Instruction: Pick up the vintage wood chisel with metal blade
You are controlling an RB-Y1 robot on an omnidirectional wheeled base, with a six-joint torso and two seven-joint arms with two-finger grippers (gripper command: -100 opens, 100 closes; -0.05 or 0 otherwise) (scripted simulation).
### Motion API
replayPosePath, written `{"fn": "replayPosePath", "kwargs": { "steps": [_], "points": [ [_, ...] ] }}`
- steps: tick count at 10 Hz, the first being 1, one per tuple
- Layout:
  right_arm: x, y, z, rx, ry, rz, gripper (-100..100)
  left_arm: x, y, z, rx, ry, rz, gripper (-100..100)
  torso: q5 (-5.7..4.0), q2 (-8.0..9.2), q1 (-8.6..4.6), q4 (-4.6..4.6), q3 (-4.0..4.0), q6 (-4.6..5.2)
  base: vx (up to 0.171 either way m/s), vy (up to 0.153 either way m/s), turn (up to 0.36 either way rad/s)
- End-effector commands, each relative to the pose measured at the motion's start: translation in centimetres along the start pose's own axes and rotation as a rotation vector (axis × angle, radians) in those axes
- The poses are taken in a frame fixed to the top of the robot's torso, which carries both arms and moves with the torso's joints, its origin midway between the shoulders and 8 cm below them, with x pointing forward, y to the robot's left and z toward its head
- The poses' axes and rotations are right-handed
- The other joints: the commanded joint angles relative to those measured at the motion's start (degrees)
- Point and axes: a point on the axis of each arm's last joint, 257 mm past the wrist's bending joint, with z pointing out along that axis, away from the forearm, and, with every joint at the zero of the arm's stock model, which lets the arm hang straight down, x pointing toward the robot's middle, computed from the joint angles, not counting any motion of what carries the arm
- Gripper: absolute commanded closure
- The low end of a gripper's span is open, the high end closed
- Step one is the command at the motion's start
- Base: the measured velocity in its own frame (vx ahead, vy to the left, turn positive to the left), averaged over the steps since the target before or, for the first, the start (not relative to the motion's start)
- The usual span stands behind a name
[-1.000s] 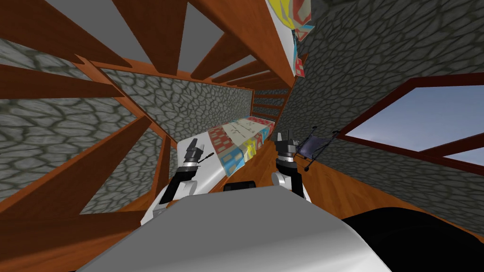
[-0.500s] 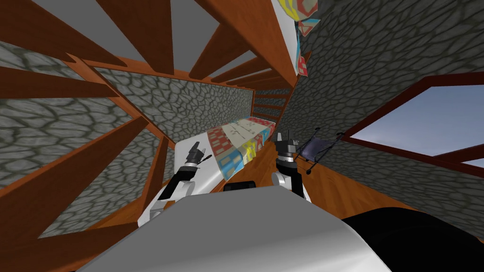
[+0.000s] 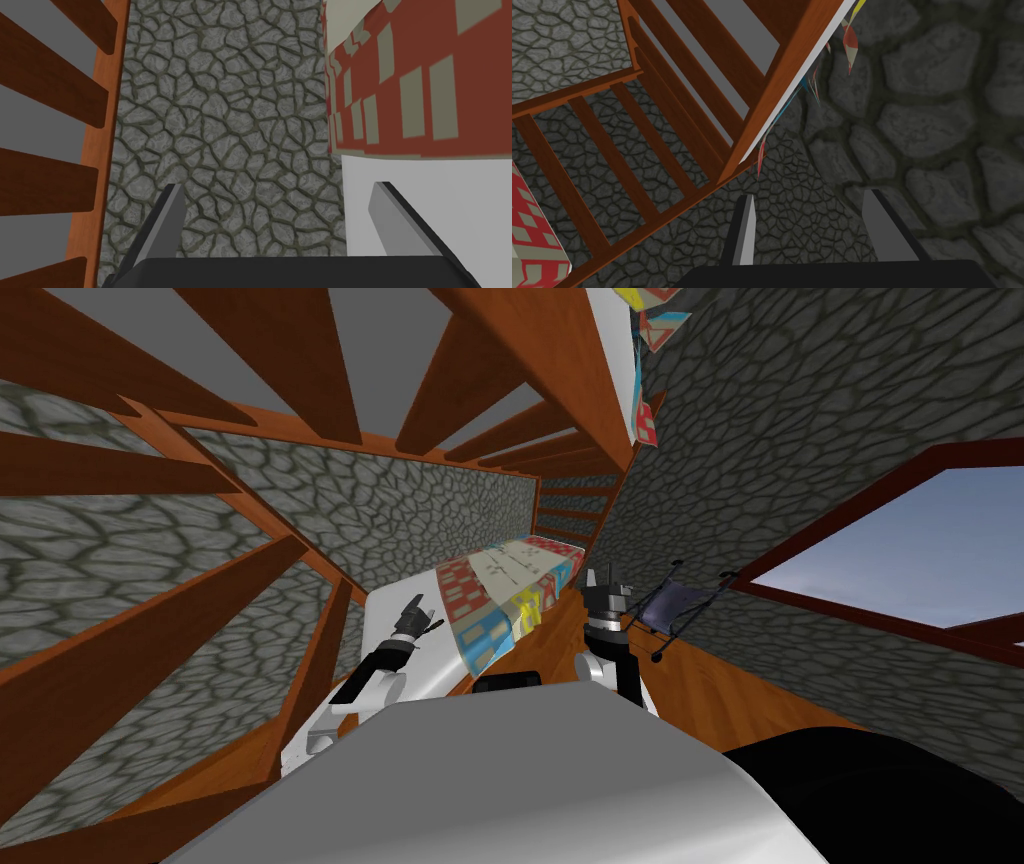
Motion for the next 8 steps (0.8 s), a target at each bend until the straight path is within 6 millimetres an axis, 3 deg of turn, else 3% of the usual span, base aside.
{"fn": "replayPosePath", "kwargs": {
  "steps": [1,2,3,4,7,8],
  "points": [
    [0.0,0.0,0.0,0.0,0.0,0.0,0,-0.4,1.3,0.1,-0.042,-0.003,-0.014,-100,0.0,0.0,0.0,0.0,0.0,0.0,0.049,-0.038,0.016],
    [0.0,0.0,0.0,0.0,0.0,0.0,0,-1.2,2.9,0.1,-0.101,-0.008,-0.038,-100,0.0,0.04,0.0,0.0,0.02,0.01,0.061,-0.04,0.03],
    [0.0,0.0,0.0,0.0,0.0,0.0,0,-1.2,3.1,0.0,-0.107,-0.008,-0.038,-100,0.0,0.01,0.0,0.0,0.0,0.0,0.062,-0.035,0.017],
    [0.0,0.0,0.0,0.0,0.0,0.0,0,-2.0,4.6,-0.1,-0.161,-0.014,-0.061,-100,0.0,0.0,0.01,0.0,0.0,0.01,0.077,-0.053,0.024],
    [0.0,0.0,0.0,0.0,0.0,0.0,0,-3.0,6.7,-0.4,-0.24,-0.026,-0.083,-100,0.0,-0.02,-0.02,0.0,-0.01,0.01,0.061,-0.039,0.02],
    [0.0,0.0,0.0,0.0,0.0,0.0,0,-4.0,8.5,-0.8,-0.308,-0.038,-0.105,-100,0.0,0.02,0.03,0.0,0.0,0.01,0.069,-0.05,0.023]
  ]
}}
